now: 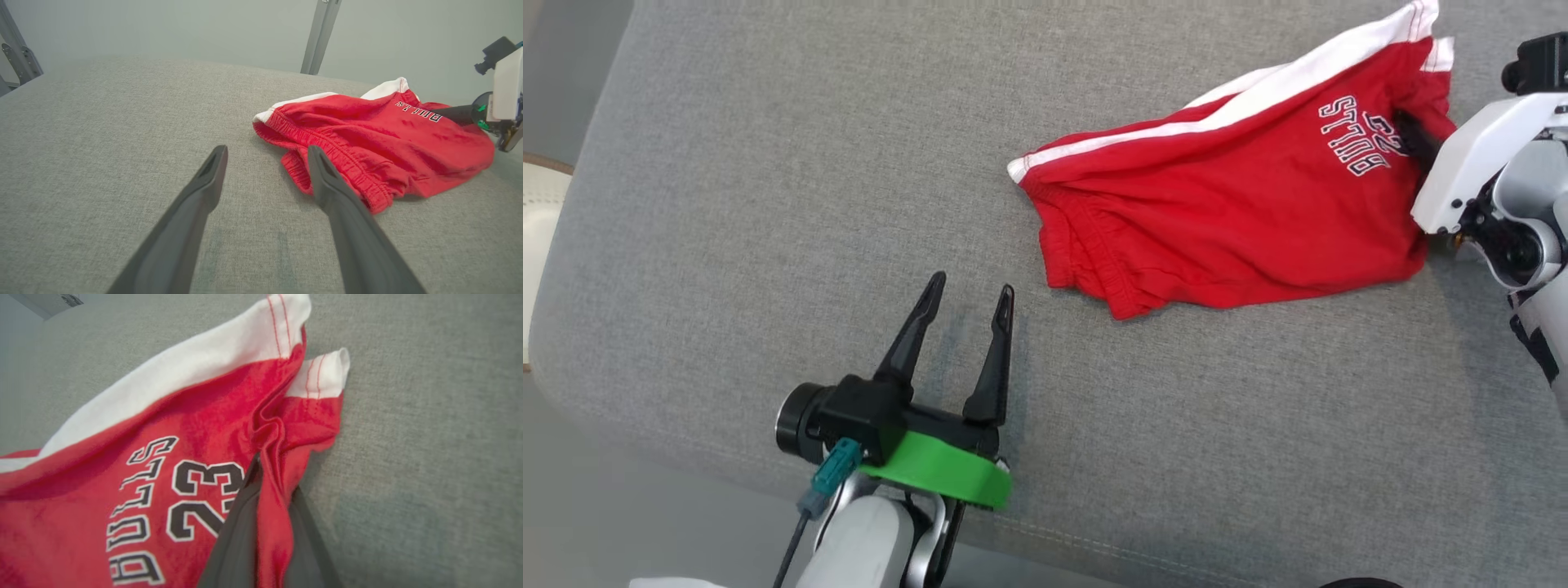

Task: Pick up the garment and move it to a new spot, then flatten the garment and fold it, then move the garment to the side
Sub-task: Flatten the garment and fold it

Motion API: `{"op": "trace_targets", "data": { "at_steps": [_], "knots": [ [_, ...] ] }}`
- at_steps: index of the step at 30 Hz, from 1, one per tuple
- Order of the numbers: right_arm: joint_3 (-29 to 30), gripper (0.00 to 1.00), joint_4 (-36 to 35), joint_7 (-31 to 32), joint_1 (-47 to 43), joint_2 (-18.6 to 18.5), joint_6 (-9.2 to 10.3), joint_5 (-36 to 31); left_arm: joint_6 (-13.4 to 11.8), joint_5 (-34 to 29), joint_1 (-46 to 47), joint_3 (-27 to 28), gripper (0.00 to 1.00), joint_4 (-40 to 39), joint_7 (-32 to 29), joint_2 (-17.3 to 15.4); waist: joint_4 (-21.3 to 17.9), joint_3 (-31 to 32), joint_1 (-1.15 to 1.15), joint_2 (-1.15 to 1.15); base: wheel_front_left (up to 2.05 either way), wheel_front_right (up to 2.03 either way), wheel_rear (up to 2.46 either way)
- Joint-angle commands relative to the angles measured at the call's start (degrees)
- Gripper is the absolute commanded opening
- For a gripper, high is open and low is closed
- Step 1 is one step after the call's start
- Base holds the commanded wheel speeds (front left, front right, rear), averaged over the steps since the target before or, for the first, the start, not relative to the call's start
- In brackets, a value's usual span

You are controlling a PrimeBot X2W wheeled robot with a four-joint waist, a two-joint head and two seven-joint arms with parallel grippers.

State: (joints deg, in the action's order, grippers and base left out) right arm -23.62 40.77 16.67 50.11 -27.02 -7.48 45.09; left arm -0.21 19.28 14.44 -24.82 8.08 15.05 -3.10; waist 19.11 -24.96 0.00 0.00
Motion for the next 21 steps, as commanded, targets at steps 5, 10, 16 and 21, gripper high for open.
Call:
{"op": "trace_targets", "data": {
  "at_steps": [5, 10, 16, 21],
  "knots": [
    [3.4, 0.00, 0.1, 1.5, -4.4, 1.3, 0.05, 5.7, 2.3, -4.7, -5.8, 2.3, 1.00, -0.8, 0.1, 0.1, -7.4, 6.8, 0.00, 0.00, 0.00, 0.00, 0.00],
    [7.1, 0.00, 2.0, 0.3, -8.3, 0.2, 0.04, 8.2, 4.2, -6.2, -9.7, 3.9, 1.00, -1.0, 0.1, 0.1, -9.8, 9.4, 0.00, 0.00, 0.00, 0.00, 0.00],
    [10.8, 0.00, 5.6, -3.1, -12.0, -0.6, 0.03, 8.9, 5.1, -5.6, -11.8, 4.6, 1.00, -1.5, 0.1, 0.1, -11.0, 10.7, 0.00, 0.00, 0.00, 0.00, 0.00],
    [12.2, 0.00, 4.8, -7.0, -12.1, -0.5, 0.02, 7.3, 5.3, -5.3, -12.1, 4.8, 1.00, -1.0, 0.1, 0.1, -11.4, 11.5, 0.00, 0.00, 0.00, 0.00, 0.00]
  ]
}}
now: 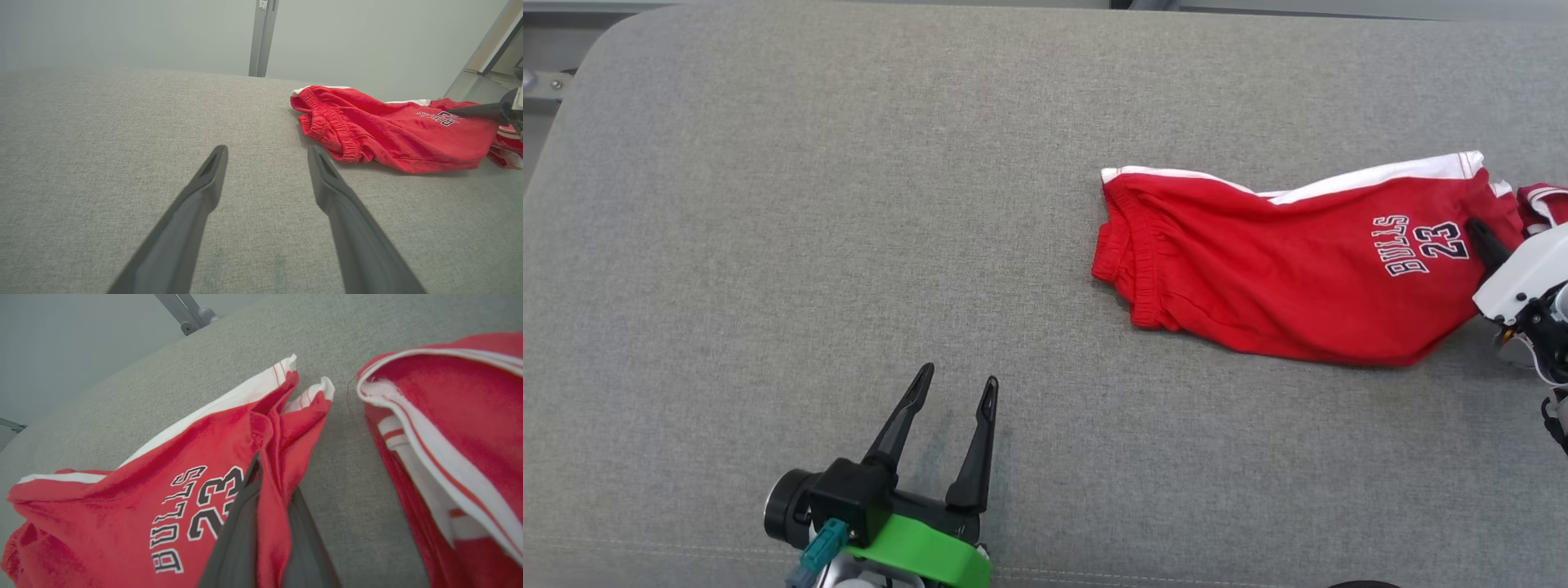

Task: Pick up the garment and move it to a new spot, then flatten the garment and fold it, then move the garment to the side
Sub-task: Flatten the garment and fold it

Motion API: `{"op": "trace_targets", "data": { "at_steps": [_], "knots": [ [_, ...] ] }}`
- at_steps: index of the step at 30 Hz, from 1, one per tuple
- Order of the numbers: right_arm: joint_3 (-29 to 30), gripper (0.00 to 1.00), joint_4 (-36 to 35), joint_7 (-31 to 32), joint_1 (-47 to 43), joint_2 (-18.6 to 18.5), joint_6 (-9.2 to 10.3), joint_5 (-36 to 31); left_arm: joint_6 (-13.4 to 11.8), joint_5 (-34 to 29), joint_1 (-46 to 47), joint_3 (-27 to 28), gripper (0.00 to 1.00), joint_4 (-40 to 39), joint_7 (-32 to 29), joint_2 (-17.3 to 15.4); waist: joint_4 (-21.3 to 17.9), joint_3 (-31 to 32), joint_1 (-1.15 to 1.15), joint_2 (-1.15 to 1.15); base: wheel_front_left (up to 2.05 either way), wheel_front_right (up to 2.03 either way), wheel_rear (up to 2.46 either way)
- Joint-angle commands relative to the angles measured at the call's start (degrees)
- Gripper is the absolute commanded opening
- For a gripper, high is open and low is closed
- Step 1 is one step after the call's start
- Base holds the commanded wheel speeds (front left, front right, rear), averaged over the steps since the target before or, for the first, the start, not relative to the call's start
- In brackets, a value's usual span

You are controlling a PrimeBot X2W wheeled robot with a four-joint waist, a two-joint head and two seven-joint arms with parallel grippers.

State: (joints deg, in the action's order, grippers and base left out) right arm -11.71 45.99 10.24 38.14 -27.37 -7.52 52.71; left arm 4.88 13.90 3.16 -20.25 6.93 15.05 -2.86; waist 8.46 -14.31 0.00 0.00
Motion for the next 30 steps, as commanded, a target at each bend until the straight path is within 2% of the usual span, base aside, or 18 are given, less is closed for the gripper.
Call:
{"op": "trace_targets", "data": {
  "at_steps": [1, 7, 11, 14, 21, 30],
  "knots": [
    [0.3, 0.00, -1.2, -1.2, 0.1, -0.2, 0.07, -0.9, 0.2, 0.1, -0.9, 0.3, 1.00, 0.2, 0.1, -0.1, -0.7, 1.0, 0.00, 0.00, 0.00, 0.00, 0.00],
    [-2.1, 0.00, -7.8, -2.6, 0.4, 1.3, 0.03, -5.1, 0.1, 0.8, -1.2, 0.3, 1.00, 0.6, 0.1, -0.1, -0.2, 1.5, 0.00, 0.00, 0.00, 0.00, 0.00],
    [-5.8, 0.00, -14.4, -0.2, -1.0, 5.2, 0.04, -7.7, 0.0, 1.5, -1.2, -0.2, 1.00, 1.0, 0.1, -0.1, 0.5, 1.8, 0.00, 0.00, 0.00, 0.00, 0.00],
    [-8.5, 0.00, -16.9, 1.9, -2.1, 9.1, 0.04, -9.3, 0.0, 2.0, -0.7, -0.7, 1.00, 1.4, 0.1, -0.1, 1.3, 1.9, 0.00, 0.00, 0.00, 0.00, 0.00],
    [-10.1, 0.00, -13.4, 2.0, -1.5, 16.9, 0.04, -14.3, -0.1, 2.7, 0.6, -1.7, 1.00, 2.6, 0.1, -0.1, 4.6, 2.5, 0.00, 0.00, 0.00, 0.00, 0.00],
    [-7.6, 0.00, -4.7, -1.7, 2.5, 22.1, 0.04, -19.3, 0.0, 3.0, -0.7, -2.3, 1.00, 4.0, 0.1, -0.1, 6.8, 3.6, 0.00, 0.00, 0.00, 0.00, 0.00]
  ]
}}
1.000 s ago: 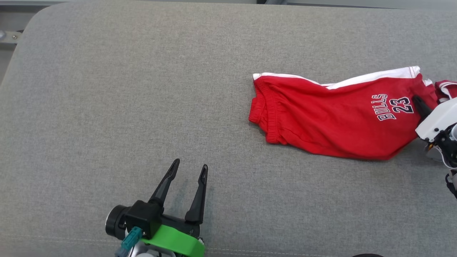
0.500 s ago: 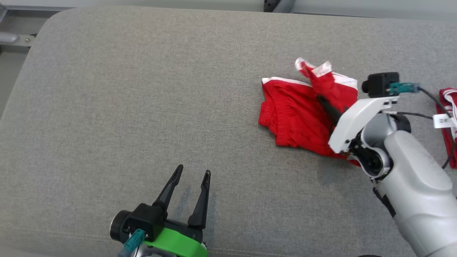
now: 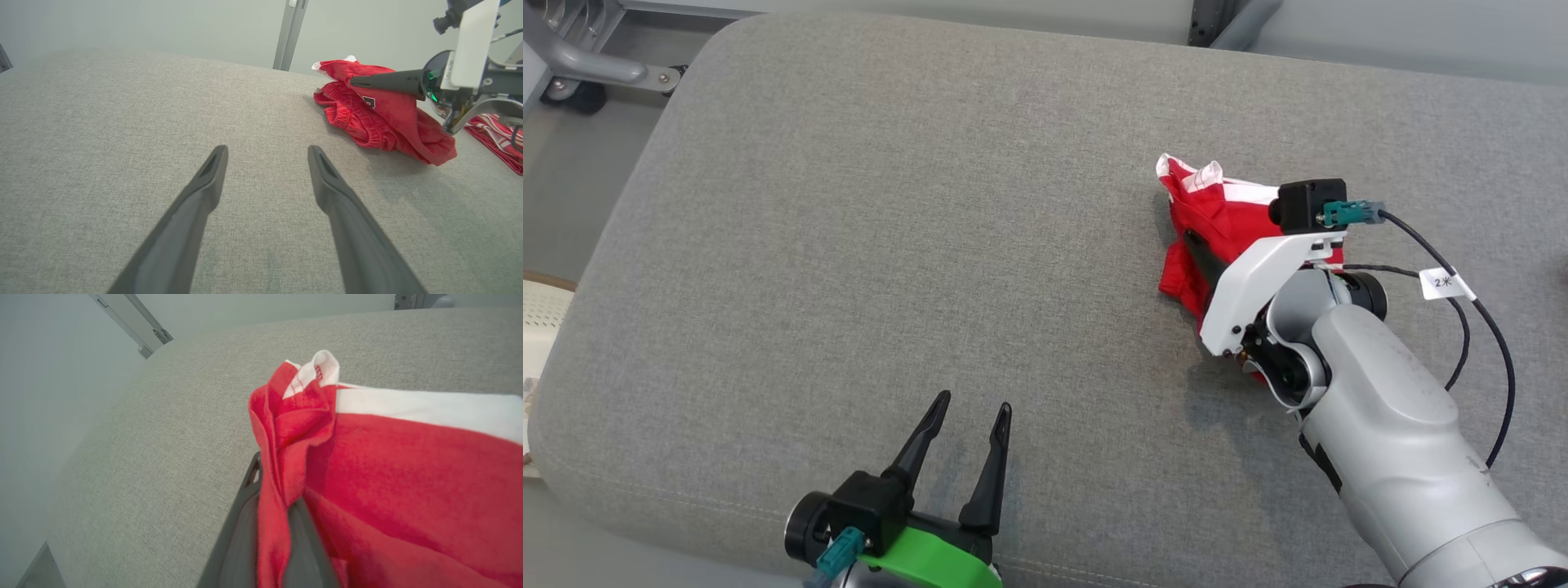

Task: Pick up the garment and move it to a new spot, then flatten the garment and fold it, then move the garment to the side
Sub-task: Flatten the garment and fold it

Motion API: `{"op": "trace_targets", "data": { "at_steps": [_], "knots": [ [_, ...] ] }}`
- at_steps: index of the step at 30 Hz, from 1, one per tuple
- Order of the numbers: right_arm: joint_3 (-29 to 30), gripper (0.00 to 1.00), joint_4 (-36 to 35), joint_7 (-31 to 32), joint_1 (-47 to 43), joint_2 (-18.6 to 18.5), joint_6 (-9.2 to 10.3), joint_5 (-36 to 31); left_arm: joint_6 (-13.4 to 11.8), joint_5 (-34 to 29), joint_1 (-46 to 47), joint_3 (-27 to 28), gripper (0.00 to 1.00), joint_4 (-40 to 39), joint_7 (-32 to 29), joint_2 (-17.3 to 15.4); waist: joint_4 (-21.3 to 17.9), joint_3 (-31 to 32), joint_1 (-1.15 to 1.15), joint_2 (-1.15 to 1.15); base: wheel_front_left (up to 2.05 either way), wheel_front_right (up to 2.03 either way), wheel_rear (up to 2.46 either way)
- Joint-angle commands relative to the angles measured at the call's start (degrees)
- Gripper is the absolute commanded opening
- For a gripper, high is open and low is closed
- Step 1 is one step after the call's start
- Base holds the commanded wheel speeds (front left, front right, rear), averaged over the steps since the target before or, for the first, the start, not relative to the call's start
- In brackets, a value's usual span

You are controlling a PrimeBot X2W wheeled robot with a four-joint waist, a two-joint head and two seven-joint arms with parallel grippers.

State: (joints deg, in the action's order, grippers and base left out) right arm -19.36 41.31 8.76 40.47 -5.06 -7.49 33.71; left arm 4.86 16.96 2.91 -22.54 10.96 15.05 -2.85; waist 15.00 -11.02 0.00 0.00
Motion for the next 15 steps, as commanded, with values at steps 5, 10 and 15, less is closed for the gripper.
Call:
{"op": "trace_targets", "data": {
  "at_steps": [5, 10, 15],
  "knots": [
    [-1.2, 1.00, 0.5, -2.9, -0.1, 1.1, 0.01, -0.3, -0.2, 0.5, -1.4, -0.1, 1.00, 0.4, 0.1, -0.1, 0.3, 1.1, 0.00, 0.00, 0.00, 0.00, 0.00],
    [-1.2, 1.00, -6.6, -7.4, -2.5, -0.9, 0.01, 1.0, -0.5, 0.7, -2.2, 1.1, 1.00, -0.1, 0.1, -0.1, -1.0, 1.4, 0.00, 0.00, 0.00, 0.00, 0.00],
    [2.0, 1.00, -16.1, -11.3, -7.6, -7.9, 0.01, -2.1, -0.8, 0.9, -2.5, 1.7, 1.00, -0.9, 0.1, -0.1, -2.1, 0.6, 0.00, 0.00, 0.00, 0.00, 0.00]
  ]
}}
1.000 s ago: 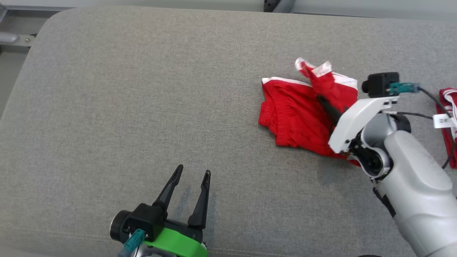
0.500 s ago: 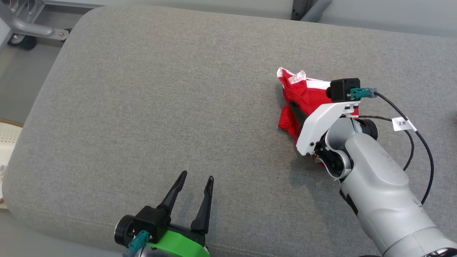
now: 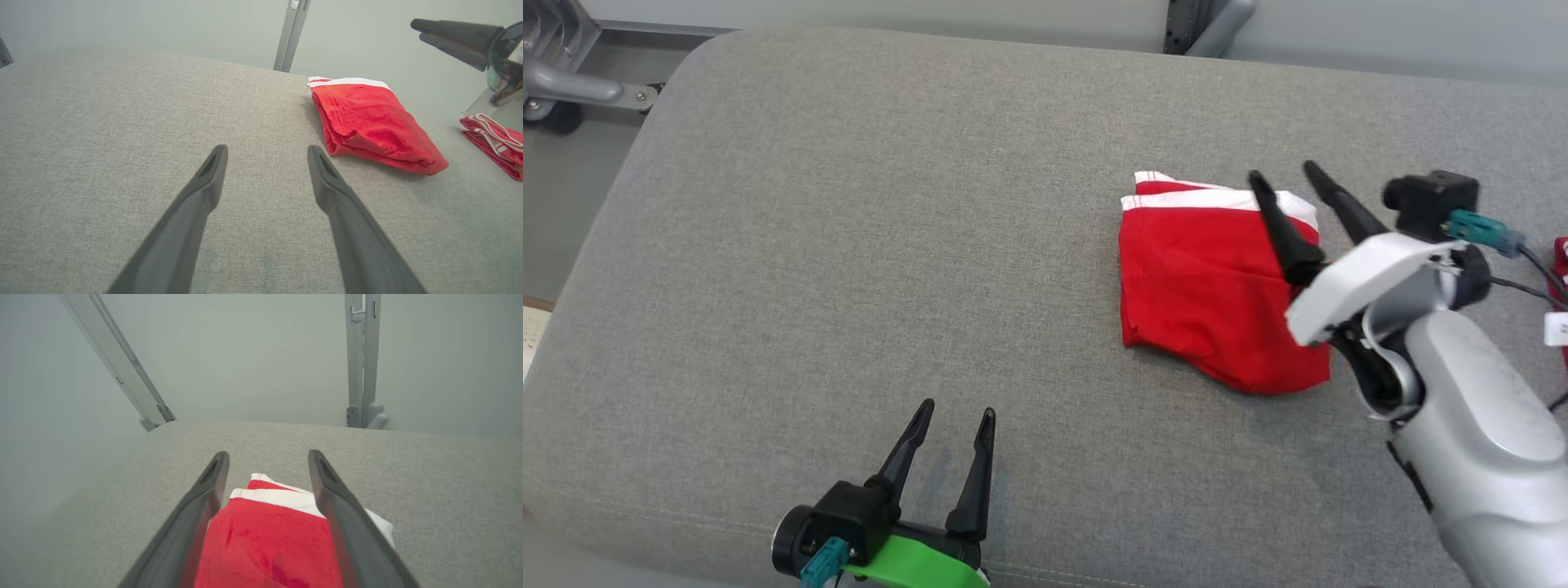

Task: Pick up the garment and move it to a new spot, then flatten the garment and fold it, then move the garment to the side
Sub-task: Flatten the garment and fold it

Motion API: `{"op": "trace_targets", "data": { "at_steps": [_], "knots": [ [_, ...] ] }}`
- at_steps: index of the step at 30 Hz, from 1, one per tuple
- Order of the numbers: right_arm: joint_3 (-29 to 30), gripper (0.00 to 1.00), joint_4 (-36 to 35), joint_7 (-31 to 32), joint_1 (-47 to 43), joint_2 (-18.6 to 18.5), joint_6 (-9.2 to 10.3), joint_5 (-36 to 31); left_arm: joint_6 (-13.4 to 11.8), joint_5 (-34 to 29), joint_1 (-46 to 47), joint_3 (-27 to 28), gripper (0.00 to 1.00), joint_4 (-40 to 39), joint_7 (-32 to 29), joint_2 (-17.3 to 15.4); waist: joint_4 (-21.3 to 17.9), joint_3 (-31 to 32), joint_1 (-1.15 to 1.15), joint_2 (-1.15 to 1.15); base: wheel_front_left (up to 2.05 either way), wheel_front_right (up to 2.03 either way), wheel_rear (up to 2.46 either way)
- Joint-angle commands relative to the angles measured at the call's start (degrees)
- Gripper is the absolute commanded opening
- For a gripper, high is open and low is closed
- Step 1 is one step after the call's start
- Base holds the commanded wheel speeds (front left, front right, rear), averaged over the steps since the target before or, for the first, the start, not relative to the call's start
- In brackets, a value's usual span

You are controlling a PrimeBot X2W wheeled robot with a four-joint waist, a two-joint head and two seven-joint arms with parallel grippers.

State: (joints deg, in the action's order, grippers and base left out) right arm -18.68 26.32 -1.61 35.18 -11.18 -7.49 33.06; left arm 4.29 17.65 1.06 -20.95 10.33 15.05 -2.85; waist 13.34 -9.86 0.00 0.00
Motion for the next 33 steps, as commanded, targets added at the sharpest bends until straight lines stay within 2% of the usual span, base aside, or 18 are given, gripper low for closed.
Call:
{"op": "trace_targets", "data": {
  "at_steps": [1, 3, 4, 11, 20, 25, 33],
  "knots": [
    [2.7, 0.61, -2.0, -1.5, -3.3, -2.9, 0.01, -2.3, -0.3, 0.3, -0.4, 0.1, 1.00, -0.5, 0.1, -0.1, -0.6, -0.9, 0.00, 0.00, 0.00, 0.00, 0.00],
    [5.1, 0.08, -2.9, -2.8, -5.4, -5.4, 0.01, -5.5, -0.3, 0.5, 0.1, 0.1, 1.00, -0.8, 0.1, -0.1, -0.7, -1.4, 0.00, 0.00, 0.00, 0.00, 0.00],
    [6.2, 0.00, -2.8, -3.3, -6.4, -5.9, 0.01, -6.6, -0.3, 0.6, 0.3, 0.0, 1.00, -0.9, 0.1, -0.1, -0.6, -1.6, 0.00, 0.00, 0.00, 0.00, 0.00],
    [8.1, 0.00, 1.3, -5.4, -9.7, -4.8, 0.01, -10.4, -0.2, 1.2, 1.5, -0.7, 1.00, -1.0, 0.1, -0.1, 0.1, -2.6, 0.00, 0.00, 0.00, 0.00, 0.00],
    [1.3, 0.00, 12.6, -10.3, -7.4, -0.2, 0.01, -12.1, -0.5, 1.6, 2.3, -0.7, 1.00, -1.1, 0.1, -0.1, 2.1, -3.2, 0.00, 0.00, 0.00, 0.00, 0.00],
    [-3.3, 0.00, 15.7, -12.2, -5.6, 2.2, 0.01, -11.4, -0.8, 1.8, 2.2, -0.7, 1.00, -1.3, 0.1, -0.1, 2.8, -3.2, 0.00, 0.00, 0.00, 0.00, 0.00],
    [-9.9, 0.00, 20.4, -13.0, -4.2, 3.9, 0.01, -10.2, -1.1, 2.1, 1.6, -0.7, 1.00, -1.6, 0.1, -0.1, 2.8, -2.5, 0.00, 0.00, 0.00, 0.00, 0.00]
  ]
}}
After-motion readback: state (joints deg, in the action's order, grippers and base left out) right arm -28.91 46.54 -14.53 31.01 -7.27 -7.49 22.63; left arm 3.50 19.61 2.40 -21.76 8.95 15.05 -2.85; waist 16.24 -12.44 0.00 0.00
